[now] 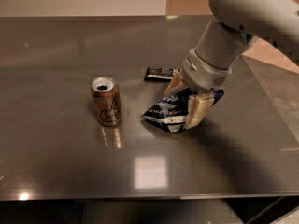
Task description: Pick blue chip bag
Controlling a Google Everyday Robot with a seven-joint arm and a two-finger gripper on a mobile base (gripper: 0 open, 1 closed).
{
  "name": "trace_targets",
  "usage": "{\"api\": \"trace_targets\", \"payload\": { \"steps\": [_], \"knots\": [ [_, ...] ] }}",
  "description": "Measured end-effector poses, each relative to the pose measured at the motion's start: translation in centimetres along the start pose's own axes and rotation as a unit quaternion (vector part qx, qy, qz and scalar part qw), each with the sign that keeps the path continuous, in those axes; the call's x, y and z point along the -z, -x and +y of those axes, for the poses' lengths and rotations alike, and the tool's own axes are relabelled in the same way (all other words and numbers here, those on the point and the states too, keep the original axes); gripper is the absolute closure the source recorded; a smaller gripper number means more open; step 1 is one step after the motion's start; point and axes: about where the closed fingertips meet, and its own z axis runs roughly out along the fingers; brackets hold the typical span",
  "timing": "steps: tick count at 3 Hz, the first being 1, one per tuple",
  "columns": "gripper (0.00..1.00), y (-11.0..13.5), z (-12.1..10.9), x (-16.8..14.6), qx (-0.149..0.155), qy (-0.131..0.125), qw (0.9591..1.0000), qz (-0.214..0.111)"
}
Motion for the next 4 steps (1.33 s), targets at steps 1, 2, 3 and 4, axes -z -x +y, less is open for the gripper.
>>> {"api": "trace_targets", "payload": {
  "steps": [1, 2, 3, 4],
  "knots": [
    [0.64, 0.3, 0.3, 0.9, 0.007, 0.001, 1.0000, 0.000],
    [0.87, 0.5, 0.9, 2.9, 0.013, 0.000, 0.9999, 0.001],
    [1.00, 0.6, 1.3, 6.3, 0.015, -0.007, 0.9999, -0.002],
    [1.00, 0.4, 1.4, 10.2, 0.024, -0.028, 0.9993, -0.008]
  ]
}}
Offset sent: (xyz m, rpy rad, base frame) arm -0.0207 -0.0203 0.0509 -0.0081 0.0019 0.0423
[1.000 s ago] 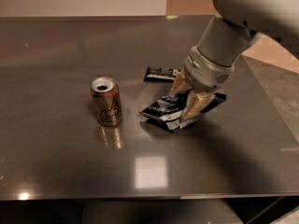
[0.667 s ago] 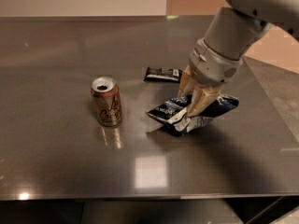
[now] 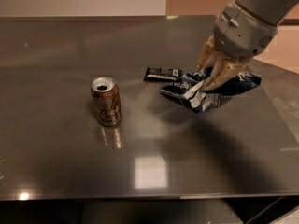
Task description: Pick blue chip bag
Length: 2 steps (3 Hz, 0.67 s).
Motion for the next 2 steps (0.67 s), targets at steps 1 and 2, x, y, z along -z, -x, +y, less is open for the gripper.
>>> {"api": "trace_targets", "payload": {
  "steps": [1, 2],
  "knots": [
    [1.00, 0.5, -1.1, 4.0, 0.018, -0.041, 0.9990, -0.006],
    [1.00, 1.2, -2.0, 6.1, 0.032, -0.066, 0.9973, -0.011]
  ]
}}
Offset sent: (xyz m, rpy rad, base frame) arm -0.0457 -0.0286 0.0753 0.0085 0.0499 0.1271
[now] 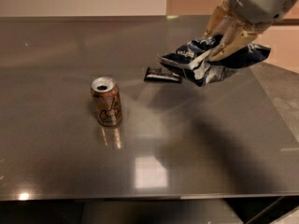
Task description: Pick blue chip bag
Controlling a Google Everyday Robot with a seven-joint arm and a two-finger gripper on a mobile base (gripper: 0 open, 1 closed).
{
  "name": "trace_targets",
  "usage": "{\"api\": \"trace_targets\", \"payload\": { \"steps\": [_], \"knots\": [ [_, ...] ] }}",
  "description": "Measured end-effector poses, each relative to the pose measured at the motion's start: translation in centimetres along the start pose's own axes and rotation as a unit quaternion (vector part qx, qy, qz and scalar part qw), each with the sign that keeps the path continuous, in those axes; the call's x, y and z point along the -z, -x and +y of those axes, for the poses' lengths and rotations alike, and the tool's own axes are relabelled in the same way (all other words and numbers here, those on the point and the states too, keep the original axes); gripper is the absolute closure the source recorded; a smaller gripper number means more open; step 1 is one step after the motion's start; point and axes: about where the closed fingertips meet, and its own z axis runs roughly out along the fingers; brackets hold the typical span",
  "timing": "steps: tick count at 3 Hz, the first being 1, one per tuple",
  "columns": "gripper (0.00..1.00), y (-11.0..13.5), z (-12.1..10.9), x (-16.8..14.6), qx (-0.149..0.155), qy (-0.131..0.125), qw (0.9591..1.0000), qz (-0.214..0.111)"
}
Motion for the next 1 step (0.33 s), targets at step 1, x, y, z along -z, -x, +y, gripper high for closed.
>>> {"api": "trace_targets", "payload": {
  "steps": [1],
  "knots": [
    [1.00, -0.01, -1.04, 0.03, 0.001, -0.020, 0.9998, 0.003]
  ]
}}
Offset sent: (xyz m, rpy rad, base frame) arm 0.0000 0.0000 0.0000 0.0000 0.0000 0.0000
